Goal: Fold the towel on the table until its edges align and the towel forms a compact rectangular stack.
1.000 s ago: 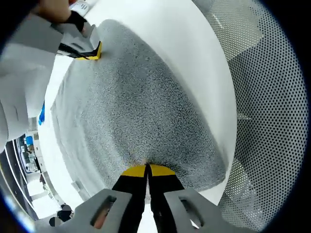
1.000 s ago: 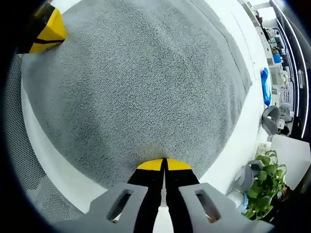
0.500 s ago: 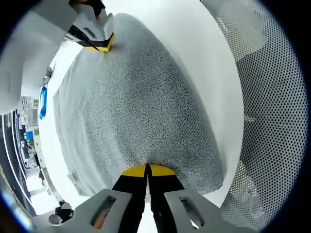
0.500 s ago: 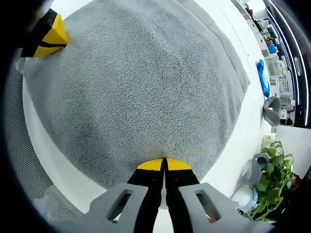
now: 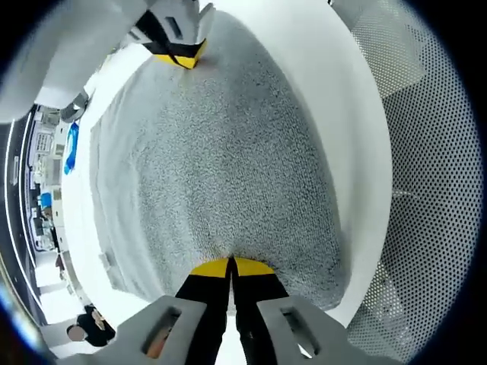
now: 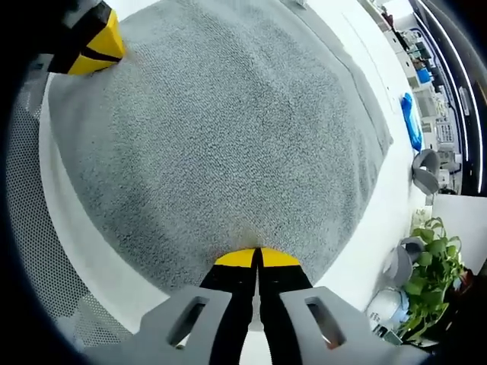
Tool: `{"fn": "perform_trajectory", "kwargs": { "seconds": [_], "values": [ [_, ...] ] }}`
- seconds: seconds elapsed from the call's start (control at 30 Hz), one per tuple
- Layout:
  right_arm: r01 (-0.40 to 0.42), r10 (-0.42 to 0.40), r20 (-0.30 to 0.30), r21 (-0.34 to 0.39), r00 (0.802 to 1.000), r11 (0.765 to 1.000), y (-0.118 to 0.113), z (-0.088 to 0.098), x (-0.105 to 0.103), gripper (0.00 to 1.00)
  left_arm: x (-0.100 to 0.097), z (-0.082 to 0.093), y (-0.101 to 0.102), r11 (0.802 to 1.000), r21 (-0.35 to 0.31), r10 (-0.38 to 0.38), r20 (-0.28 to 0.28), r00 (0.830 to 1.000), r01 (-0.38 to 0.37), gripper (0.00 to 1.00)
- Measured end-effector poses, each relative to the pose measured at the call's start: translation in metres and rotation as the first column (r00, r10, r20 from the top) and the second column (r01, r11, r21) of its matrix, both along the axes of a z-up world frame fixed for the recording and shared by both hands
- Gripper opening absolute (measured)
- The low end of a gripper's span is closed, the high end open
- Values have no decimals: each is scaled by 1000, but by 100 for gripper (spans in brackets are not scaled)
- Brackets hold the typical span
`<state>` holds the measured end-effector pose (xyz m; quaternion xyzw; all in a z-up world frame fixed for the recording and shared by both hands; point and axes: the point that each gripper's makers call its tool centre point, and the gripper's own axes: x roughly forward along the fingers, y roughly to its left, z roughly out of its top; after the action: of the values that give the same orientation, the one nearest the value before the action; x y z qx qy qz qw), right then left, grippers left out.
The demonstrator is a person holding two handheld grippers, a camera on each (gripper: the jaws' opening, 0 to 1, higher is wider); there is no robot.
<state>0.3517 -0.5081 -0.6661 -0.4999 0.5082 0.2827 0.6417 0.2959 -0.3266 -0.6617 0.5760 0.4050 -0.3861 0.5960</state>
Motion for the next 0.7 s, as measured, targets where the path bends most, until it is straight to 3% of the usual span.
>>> {"fn": "perform_trajectory", "kwargs": {
  "seconds": [0.33, 0.7],
  "values": [
    [83, -82, -17, 108, 997, 991, 2, 1, -7, 0, 7, 0, 8, 1000, 7, -29, 26, 999, 29, 1],
    [113, -110, -31, 143, 993, 983, 8, 0, -13, 0, 15, 1, 16, 999, -14, -28, 3, 1000, 28, 1]
  ]
}}
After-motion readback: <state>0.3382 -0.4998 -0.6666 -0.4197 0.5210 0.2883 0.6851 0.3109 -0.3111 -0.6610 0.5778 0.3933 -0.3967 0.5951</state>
